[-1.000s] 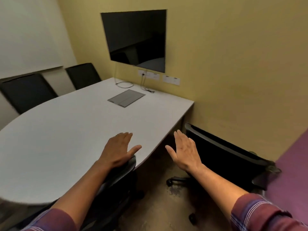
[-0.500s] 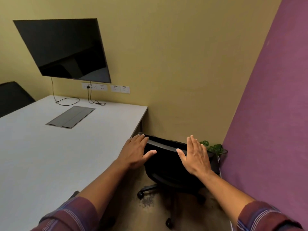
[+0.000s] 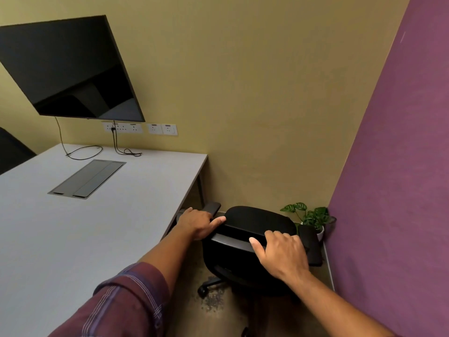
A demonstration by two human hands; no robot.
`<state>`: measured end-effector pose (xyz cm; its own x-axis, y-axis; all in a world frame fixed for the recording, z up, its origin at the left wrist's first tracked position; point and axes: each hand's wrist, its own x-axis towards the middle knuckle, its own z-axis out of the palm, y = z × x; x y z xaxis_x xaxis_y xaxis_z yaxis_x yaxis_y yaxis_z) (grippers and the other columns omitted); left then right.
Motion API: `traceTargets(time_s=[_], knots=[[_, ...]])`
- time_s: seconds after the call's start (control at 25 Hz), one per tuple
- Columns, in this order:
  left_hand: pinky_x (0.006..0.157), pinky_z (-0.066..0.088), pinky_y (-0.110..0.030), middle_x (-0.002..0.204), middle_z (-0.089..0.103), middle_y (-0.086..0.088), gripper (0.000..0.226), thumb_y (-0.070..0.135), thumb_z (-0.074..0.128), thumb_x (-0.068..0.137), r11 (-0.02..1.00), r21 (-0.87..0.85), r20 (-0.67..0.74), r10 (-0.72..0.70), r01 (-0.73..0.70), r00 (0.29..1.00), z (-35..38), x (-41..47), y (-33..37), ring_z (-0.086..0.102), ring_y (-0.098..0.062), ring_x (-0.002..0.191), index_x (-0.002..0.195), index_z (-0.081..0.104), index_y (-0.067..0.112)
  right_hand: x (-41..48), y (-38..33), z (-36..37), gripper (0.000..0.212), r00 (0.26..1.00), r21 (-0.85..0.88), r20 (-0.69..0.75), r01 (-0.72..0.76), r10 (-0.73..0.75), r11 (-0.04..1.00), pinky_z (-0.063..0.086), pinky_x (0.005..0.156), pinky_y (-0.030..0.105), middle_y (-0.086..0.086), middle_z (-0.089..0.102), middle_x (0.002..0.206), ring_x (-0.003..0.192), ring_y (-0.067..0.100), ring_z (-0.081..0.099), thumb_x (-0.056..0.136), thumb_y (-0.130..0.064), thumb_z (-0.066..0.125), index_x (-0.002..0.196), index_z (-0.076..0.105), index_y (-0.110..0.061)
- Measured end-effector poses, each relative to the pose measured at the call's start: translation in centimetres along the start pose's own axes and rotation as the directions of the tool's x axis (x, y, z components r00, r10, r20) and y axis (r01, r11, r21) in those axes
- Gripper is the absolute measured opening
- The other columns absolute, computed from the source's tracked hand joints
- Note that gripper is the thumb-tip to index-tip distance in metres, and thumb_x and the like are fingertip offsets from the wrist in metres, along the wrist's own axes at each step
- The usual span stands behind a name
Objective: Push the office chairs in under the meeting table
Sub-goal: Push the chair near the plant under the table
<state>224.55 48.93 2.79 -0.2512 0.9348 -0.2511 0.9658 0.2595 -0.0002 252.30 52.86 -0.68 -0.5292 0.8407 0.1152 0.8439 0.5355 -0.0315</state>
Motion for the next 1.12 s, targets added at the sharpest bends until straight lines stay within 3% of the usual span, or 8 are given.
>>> traceTargets(time_s=[0.08,0.16,0.32,0.48,0.68,0.8,0.92,1.12], knots=[[0.098,0.048,-0.047,0.101,0.078,-0.009,0.092,0.086,0.011,0.098,0.999,0.023,-0.035,-0.024,0.025,0.999,0.1,1.1,-1.1,0.071,-0.029,0.1,0.097,0.078,0.023,0.6,0.1,0.1,0.076,1.0,-0.01,0.005,0.014,-0.014,1.0,0.048,0.077,0.045,-0.002,0.071,0.084,0.081,0.025,0.069,0.099,-0.077,0.014,0.092,0.067,-0.023],[0.082,0.046,-0.041,0.078,0.073,-0.002,0.094,0.088,0.011,0.096,1.0,-0.006,-0.086,-0.015,0.014,0.996,0.9,1.1,-2.1,0.066,-0.02,0.077,0.082,0.078,0.024,1.0,0.0,0.3,0.071,1.0,-0.016,-0.003,0.026,-0.026,1.0,0.049,0.075,0.045,-0.001,0.07,0.081,0.078,0.025,0.069,0.1,-0.075,0.021,0.09,0.067,-0.022],[0.071,0.043,-0.036,0.059,0.063,-0.001,0.098,0.092,0.014,0.094,0.999,-0.039,-0.182,-0.033,0.027,0.983,2.4,0.5,-2.7,0.058,-0.014,0.061,0.064,0.074,0.021,1.3,0.3,1.3,0.066,0.994,-0.009,-0.068,0.084,-0.084,0.996,0.052,0.071,0.044,0.0,0.07,0.075,0.071,0.027,0.068,0.101,-0.071,0.031,0.087,0.07,-0.02],[0.087,0.051,-0.039,0.074,0.075,0.001,0.101,0.095,0.011,0.091,0.997,-0.054,-0.203,-0.067,0.057,0.977,2.9,-0.6,-2.3,0.065,-0.014,0.073,0.083,0.085,0.026,2.3,1.7,1.6,0.065,0.984,0.0,-0.099,0.147,-0.146,0.989,0.051,0.071,0.043,0.0,0.069,0.074,0.071,0.027,0.068,0.1,-0.071,0.032,0.087,0.07,-0.019],[0.098,0.049,-0.045,0.092,0.08,-0.003,0.098,0.094,0.014,0.091,0.997,-0.061,-0.193,-0.059,0.048,0.979,2.6,-1.9,-1.7,0.07,-0.022,0.09,0.113,0.085,0.03,4.9,3.9,1.7,0.07,0.96,0.019,-0.102,0.266,-0.262,0.964,0.053,0.079,0.045,0.003,0.074,0.087,0.085,0.031,0.072,0.097,-0.073,0.03,0.101,0.073,-0.019],[0.09,0.052,-0.038,0.106,0.083,-0.002,0.094,0.094,0.019,0.089,0.99,-0.141,-0.186,-0.056,0.03,0.981,2.7,-2.4,-2.2,0.073,-0.021,0.094,0.12,0.083,0.033,7.1,5.2,2.1,0.071,0.929,0.044,-0.136,0.352,-0.343,0.935,0.054,0.081,0.046,0.002,0.076,0.089,0.087,0.031,0.073,0.096,-0.072,0.03,0.103,0.075,-0.018],[0.084,0.059,-0.04,0.104,0.083,-0.002,0.085,0.092,0.025,0.093,0.979,-0.199,-0.192,-0.079,0.04,0.978,3.3,-3.0,-2.6,0.073,-0.018,0.092,0.125,0.08,0.036,9.8,6.3,2.7,0.068,0.892,0.081,-0.199,0.428,-0.406,0.9,0.056,0.079,0.047,0.004,0.078,0.088,0.085,0.032,0.074,0.096,-0.069,0.036,0.104,0.078,-0.016],[0.072,0.046,-0.029,0.109,0.081,0.005,0.092,0.096,0.018,0.09,0.965,-0.246,-0.215,-0.145,0.09,0.966,4.0,-3.2,-2.9,0.07,-0.014,0.097,0.134,0.075,0.039,15.3,6.5,3.3,0.066,0.827,0.127,-0.251,0.543,-0.503,0.83,0.058,0.081,0.046,0.003,0.082,0.095,0.088,0.031,0.077,0.094,-0.067,0.04,0.11,0.081,-0.019]])
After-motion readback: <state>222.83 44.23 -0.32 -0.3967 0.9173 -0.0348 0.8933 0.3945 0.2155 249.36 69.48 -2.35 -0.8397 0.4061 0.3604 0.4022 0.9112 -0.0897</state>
